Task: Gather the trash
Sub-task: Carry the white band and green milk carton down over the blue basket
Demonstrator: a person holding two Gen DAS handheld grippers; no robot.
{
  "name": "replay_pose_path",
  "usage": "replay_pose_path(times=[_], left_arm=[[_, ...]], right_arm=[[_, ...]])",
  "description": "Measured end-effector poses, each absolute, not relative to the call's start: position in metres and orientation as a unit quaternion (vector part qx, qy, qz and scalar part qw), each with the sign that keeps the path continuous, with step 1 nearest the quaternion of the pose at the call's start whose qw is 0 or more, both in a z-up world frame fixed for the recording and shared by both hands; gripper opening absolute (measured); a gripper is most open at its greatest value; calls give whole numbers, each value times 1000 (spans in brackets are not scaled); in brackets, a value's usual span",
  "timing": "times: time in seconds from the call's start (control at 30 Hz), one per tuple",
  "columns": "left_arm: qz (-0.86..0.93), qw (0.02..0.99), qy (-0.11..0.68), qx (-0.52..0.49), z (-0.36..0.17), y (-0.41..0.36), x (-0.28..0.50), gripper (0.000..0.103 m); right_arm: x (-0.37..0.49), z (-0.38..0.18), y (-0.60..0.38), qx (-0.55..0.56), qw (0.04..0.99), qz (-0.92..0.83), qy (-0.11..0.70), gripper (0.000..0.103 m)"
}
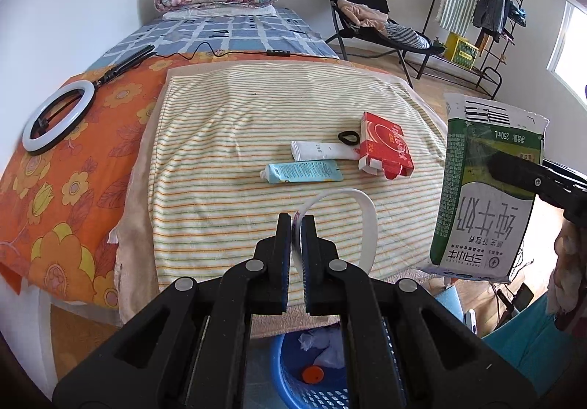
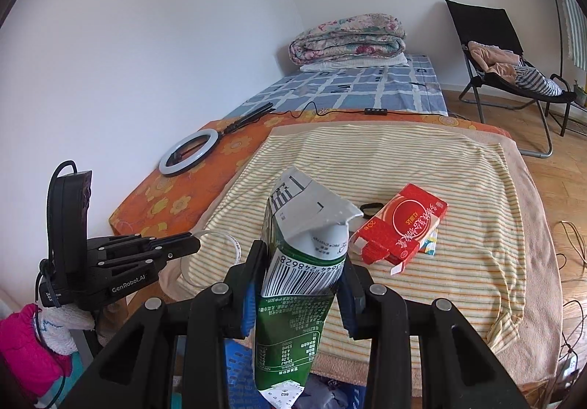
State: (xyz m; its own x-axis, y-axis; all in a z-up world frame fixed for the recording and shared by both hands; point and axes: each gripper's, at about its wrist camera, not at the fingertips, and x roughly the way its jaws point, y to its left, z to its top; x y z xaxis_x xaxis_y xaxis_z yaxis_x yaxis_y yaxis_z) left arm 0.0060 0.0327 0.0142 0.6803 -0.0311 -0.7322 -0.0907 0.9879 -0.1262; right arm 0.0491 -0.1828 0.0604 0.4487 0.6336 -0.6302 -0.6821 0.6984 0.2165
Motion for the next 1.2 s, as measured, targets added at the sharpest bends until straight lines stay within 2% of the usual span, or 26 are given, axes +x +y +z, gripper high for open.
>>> replay_pose_path(times=[0.57,1.2], left_arm=[[-24,885,462,-47,-51,-19,-40,3],[-35,859,510,-27,-94,-40,-45,3]], right_arm=[[-10,0,-210,-68,830,373,410,36],[-18,-52,-219,-76,807,362,461,36]])
